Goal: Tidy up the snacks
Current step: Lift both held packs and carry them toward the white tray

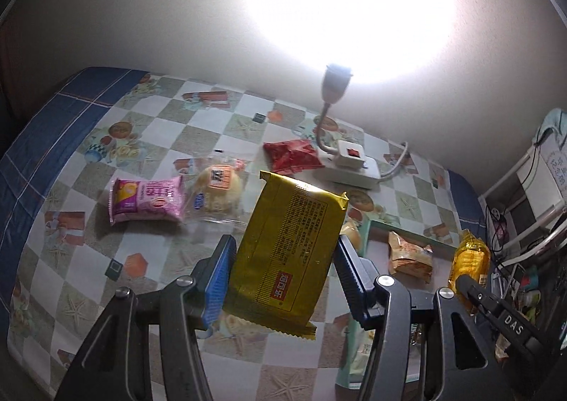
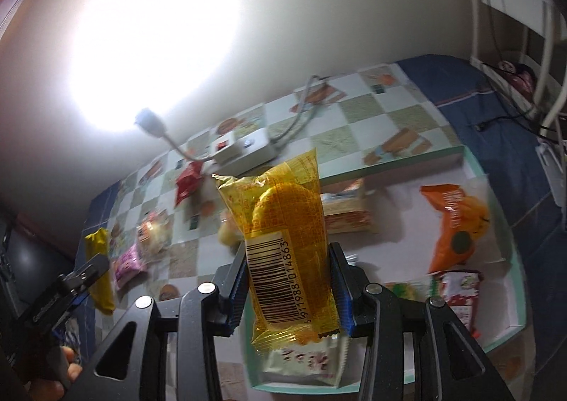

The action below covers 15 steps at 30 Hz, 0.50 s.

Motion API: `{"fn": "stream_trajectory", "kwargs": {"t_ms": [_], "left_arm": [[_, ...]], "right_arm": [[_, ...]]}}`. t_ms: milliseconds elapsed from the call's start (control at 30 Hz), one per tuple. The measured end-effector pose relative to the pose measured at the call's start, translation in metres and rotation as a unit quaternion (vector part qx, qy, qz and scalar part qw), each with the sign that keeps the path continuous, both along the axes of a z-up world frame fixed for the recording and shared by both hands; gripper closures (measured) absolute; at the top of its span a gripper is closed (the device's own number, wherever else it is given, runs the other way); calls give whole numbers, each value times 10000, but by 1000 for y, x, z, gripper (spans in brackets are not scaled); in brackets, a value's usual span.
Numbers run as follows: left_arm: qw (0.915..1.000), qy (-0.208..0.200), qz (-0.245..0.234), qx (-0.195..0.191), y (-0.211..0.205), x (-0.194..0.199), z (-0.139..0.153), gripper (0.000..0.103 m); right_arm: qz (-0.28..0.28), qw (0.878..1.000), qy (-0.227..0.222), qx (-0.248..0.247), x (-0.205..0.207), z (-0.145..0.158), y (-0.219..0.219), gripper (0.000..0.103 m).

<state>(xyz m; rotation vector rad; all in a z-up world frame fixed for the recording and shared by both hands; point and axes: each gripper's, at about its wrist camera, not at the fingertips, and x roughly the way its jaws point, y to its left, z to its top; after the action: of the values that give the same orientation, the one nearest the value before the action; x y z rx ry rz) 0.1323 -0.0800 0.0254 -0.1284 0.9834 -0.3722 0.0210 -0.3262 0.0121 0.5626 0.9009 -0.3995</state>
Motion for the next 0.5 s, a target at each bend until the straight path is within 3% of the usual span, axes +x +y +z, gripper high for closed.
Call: {"fn": "stream_trajectory", "kwargs": {"t_ms": [267, 500], "left_arm": [[9987, 60, -493, 119, -49, -4, -11, 45], [9944, 181, -1035, 106, -95, -12, -25, 45]], "right_arm": [[-704, 9974, 46, 177, -19, -19, -52, 58], [-944, 9949, 191, 297, -25, -39, -78, 58]]}}
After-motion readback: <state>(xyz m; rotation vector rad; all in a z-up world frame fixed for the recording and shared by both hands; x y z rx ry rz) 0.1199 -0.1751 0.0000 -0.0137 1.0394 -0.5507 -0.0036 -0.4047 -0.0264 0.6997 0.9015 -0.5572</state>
